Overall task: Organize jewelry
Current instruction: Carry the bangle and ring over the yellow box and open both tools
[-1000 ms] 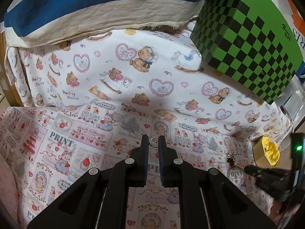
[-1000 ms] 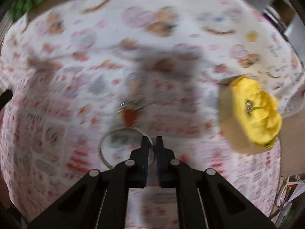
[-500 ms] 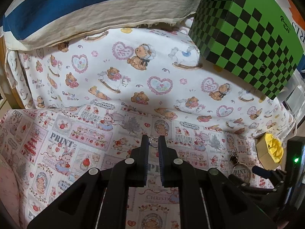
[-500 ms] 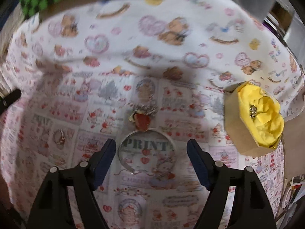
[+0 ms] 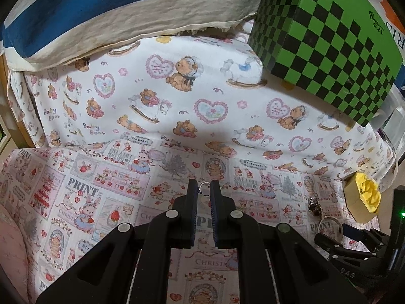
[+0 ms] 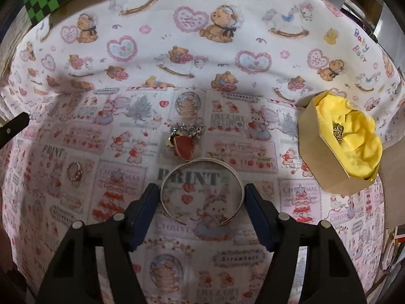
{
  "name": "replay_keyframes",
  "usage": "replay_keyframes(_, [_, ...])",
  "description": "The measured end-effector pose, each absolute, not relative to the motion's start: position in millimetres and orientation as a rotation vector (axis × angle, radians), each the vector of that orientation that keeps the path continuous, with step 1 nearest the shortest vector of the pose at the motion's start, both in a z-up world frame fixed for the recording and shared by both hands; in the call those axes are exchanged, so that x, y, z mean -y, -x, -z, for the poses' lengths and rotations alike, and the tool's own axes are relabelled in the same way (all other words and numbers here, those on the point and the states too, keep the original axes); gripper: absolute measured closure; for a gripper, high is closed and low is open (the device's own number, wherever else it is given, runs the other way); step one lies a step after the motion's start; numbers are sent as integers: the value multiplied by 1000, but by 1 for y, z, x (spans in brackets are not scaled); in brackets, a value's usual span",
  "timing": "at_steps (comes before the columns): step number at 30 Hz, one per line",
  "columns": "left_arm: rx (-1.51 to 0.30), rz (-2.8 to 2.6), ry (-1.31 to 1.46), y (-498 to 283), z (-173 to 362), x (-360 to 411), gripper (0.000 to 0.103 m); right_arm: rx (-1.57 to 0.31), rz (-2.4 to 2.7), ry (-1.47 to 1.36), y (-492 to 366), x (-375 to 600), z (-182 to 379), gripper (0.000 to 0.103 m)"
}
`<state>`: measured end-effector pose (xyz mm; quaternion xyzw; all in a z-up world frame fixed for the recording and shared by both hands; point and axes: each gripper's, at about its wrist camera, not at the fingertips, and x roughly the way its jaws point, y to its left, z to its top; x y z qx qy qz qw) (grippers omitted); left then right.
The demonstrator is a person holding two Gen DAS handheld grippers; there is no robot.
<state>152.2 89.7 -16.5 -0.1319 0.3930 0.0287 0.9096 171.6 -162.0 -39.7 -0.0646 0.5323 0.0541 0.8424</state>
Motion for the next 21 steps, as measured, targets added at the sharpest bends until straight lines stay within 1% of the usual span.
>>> replay_keyframes(1, [-806, -56, 269, -151, 16, -89, 94, -1107, -124, 133, -154, 168, 40, 36])
replay_keyframes(5, [-788, -65, 249, -150, 15, -87, 94, -1038, -153, 130, -125, 190, 17, 36])
replay_keyframes(9, [-774, -58, 248, -147, 10, -86, 94, -998, -294, -43, -110, 213, -9, 36])
replay_keyframes(13, [-735, -57, 223, -138, -3, -80, 94, -860, -323, -108, -86, 227, -40, 36])
replay_keyframes(14, [-728, -58, 222, -134, -9, -78, 94, -833, -325, -110, -90, 226, -39, 36])
replay_keyframes(17, [-651, -39, 204, -119, -31, -71, 94, -724, -385, -165, -81, 245, -62, 36])
replay_keyframes(21, [-571, 4, 209, -98, -55, -62, 94, -612, -376, -172, -75, 260, -76, 36])
